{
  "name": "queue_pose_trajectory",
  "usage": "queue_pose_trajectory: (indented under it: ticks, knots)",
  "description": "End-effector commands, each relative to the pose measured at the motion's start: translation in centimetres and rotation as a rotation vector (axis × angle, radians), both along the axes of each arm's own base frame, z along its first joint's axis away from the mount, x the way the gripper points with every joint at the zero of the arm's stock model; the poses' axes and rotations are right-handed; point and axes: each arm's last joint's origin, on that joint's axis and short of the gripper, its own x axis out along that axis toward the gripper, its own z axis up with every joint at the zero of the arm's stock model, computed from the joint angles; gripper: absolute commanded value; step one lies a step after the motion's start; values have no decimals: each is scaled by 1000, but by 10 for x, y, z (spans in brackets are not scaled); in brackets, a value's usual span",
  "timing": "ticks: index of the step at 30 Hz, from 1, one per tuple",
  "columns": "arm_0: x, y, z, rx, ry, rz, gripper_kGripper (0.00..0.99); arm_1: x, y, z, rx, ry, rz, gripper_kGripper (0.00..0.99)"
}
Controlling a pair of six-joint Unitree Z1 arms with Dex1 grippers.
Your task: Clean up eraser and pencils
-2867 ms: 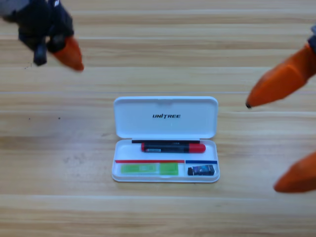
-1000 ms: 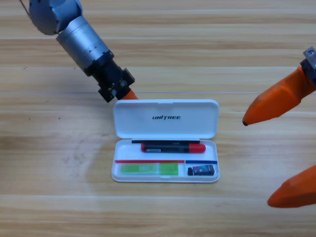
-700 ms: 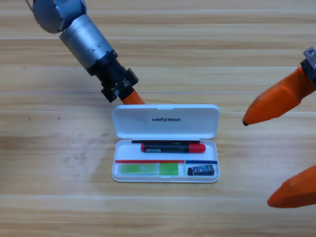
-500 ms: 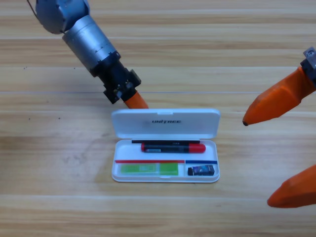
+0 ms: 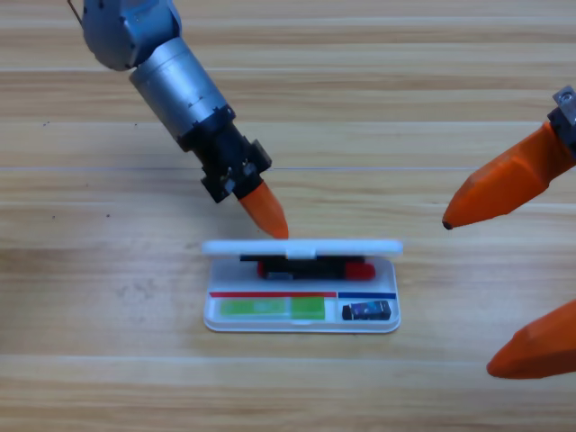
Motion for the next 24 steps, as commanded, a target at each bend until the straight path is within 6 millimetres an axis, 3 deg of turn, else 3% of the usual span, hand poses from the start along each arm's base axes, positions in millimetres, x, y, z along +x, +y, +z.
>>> queue_pose_trajectory:
  ticks: [1, 10, 24]
  knots:
    - [-15, -11, -22, 25, 73, -43, 0, -6, -2, -2, 4, 9, 11, 990]
    - [-25, -9, -21, 36, 79, -50, 0, -6, -2, -3, 3, 11, 10, 990]
    - [-38, -21, -12, 64, 42, -80, 0, -6, -2, -3, 3, 11, 10, 990]
